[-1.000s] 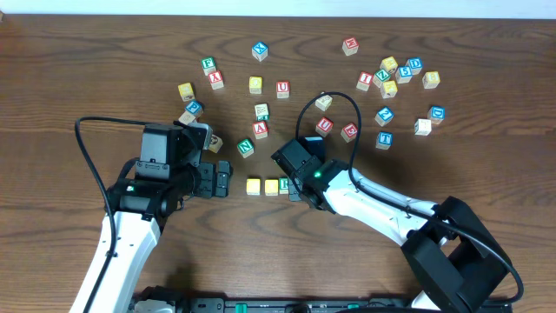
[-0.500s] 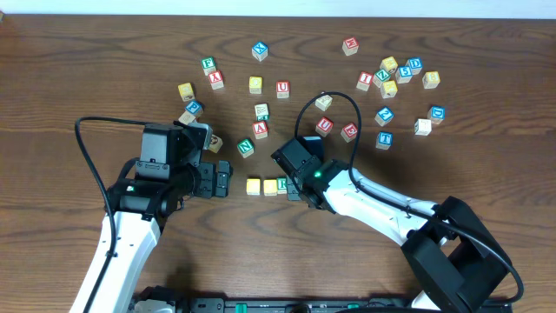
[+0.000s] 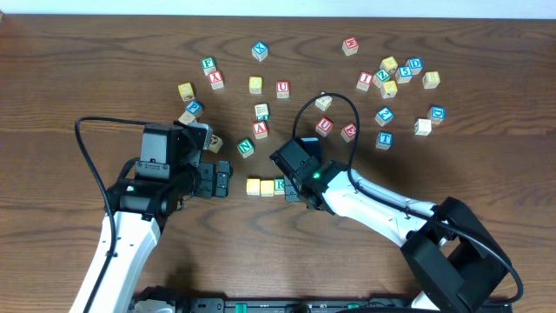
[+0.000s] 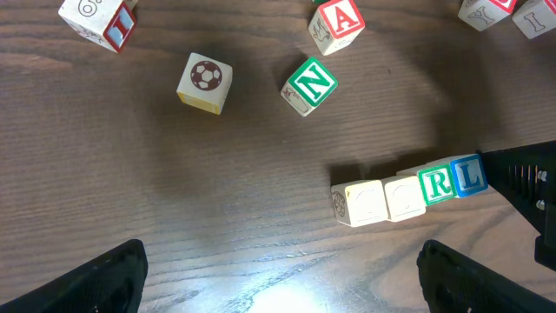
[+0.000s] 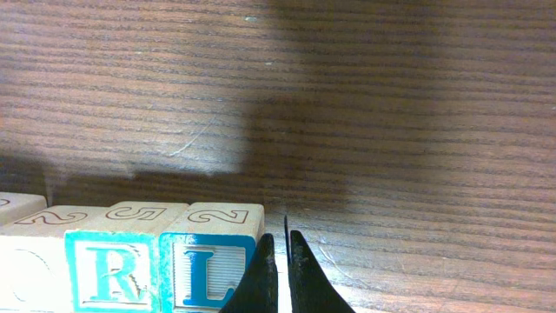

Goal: Spell out CORL
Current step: 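Push the L block left against the R block with the right gripper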

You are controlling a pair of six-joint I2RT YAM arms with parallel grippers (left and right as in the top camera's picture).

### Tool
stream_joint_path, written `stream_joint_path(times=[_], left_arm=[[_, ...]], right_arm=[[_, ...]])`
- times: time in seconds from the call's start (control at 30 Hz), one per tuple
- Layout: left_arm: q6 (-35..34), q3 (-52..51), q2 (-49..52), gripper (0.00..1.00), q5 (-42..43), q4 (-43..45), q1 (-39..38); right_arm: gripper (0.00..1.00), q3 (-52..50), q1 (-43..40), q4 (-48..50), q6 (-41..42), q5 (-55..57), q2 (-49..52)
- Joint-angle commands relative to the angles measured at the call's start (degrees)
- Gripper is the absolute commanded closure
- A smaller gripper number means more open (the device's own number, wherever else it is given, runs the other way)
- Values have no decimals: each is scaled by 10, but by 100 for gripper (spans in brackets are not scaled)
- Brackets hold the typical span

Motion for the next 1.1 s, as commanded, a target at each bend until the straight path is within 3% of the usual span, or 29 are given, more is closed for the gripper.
stream_joint_path(times=[0.0, 1.07], left_arm=[[0, 0, 1, 2, 3, -1, 3], [0, 0, 1, 2, 3, -1, 3]], right_arm=[[99, -4, 11, 2, 13, 3, -5], [99, -4, 12, 2, 43, -4, -5]])
